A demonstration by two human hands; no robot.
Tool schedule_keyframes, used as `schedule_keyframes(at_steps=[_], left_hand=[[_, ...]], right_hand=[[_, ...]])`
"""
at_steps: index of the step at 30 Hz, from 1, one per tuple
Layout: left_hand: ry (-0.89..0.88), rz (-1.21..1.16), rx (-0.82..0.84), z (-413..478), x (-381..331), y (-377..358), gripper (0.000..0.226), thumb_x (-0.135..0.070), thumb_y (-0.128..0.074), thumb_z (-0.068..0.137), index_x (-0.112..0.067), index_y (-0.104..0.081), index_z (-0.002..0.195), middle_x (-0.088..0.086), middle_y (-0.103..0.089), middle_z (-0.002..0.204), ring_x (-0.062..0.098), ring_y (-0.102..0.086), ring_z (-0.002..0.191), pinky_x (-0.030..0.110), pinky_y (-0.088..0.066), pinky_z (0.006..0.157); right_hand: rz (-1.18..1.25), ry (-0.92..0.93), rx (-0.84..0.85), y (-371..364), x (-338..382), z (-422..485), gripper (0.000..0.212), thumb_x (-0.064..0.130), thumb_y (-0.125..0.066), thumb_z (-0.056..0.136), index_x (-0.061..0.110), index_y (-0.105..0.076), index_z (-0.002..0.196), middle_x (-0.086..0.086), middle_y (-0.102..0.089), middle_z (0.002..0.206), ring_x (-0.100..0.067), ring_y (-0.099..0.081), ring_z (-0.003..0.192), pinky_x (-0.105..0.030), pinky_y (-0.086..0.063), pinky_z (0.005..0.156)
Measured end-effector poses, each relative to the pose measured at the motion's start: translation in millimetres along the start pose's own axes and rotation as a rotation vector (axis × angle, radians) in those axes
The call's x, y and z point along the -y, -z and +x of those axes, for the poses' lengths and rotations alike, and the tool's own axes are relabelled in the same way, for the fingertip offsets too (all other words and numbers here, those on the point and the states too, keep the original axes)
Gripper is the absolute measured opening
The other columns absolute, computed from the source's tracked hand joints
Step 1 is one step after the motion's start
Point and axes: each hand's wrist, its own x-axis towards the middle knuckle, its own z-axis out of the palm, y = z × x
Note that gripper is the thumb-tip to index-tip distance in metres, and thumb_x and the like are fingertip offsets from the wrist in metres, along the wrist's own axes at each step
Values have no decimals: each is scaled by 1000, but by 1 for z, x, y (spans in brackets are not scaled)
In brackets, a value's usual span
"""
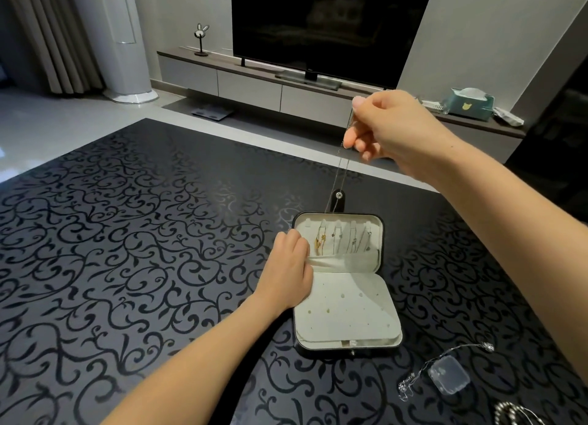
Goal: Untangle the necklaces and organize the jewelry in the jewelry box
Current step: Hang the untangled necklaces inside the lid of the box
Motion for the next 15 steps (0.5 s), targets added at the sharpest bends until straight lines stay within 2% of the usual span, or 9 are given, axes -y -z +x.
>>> schedule_keyframes(at_steps=[7,15], left_hand=[[-26,-27,-52,-2,0,0,11,-8,-35,74,-7,-46,70,7,-43,76,20,-34,67,28,-27,63],[-22,-63,-80,-3,1,-2,8,-6,-37,73,-7,-45,71,7,-41,76,16,-24,70,24,-24,63]], right_hand=[[-57,-3,62,-13,-9,3,33,24,-33,102,11,-47,76,-6,-63,67,-10,-48,51,-21,-45,49],[-98,-126,185,-50,-54,-8,35,22,-39,100,5,-54,74,-12,-67,68,-17,-53,56,-22,-48,48]])
